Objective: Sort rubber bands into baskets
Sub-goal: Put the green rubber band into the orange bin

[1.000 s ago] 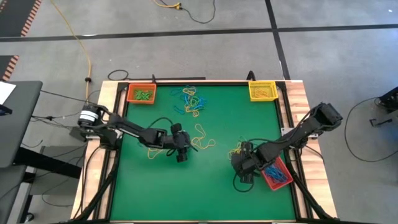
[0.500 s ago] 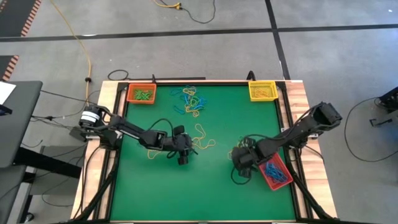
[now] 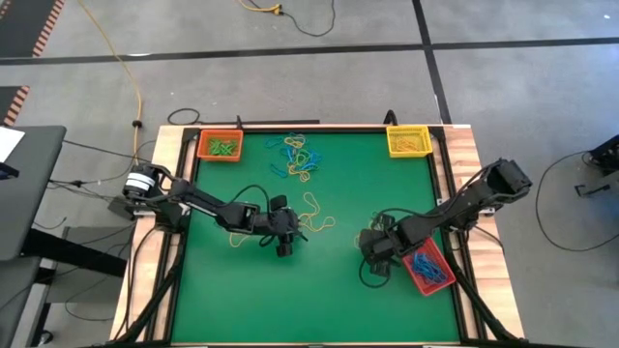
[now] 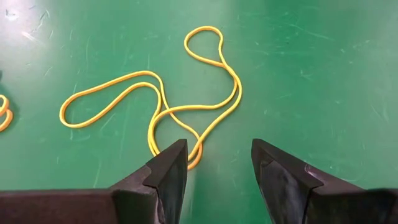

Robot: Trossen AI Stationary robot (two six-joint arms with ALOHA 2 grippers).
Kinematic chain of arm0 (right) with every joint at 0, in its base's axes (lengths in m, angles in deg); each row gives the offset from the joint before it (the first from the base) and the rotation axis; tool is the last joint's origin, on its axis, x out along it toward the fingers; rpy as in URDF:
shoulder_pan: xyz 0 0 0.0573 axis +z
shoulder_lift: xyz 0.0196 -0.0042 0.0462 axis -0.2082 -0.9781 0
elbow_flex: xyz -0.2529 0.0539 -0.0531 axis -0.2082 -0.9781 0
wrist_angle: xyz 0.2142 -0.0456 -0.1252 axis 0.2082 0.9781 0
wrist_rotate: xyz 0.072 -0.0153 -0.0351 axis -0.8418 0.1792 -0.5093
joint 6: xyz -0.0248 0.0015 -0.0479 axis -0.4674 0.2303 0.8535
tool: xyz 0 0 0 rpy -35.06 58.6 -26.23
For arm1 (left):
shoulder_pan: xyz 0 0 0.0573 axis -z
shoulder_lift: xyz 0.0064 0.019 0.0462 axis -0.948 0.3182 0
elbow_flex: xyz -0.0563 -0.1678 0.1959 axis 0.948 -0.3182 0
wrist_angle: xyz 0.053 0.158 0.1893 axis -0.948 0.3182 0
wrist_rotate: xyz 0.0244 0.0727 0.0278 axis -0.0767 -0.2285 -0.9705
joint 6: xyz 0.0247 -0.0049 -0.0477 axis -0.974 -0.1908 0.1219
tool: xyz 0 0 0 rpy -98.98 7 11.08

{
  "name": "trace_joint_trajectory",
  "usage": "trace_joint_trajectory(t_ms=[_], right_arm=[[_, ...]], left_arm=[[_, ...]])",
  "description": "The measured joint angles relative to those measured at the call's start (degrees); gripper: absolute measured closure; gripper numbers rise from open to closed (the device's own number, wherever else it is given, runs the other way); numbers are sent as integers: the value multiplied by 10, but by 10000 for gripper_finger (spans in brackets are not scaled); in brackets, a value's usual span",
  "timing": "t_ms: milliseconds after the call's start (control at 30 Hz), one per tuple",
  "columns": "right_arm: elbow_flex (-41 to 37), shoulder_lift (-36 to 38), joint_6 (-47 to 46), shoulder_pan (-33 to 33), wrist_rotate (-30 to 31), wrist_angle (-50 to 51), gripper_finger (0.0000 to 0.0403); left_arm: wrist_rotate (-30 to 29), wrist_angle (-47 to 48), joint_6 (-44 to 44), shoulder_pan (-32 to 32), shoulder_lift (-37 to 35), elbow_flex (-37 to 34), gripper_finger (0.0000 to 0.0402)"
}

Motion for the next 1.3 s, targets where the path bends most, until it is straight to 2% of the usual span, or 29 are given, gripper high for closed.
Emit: trace_joint_trajectory(t_ms=[67,133,367,867,1067,1300], right_arm=[[0,0,6,0,0,0,381],[0,0,11,0,0,0,391],[20,0,31,1,-2,15,388],[194,10,134,2,6,130,392],[209,54,139,3,17,138,391],[209,77,103,3,75,212,391]], left_arm=[[0,0,0,0,0,0,233],[0,0,0,0,0,0,233],[0,0,0,0,0,0,233],[1,1,0,0,0,0,233],[1,2,-5,8,0,0,233],[1,2,-11,11,0,0,233]])
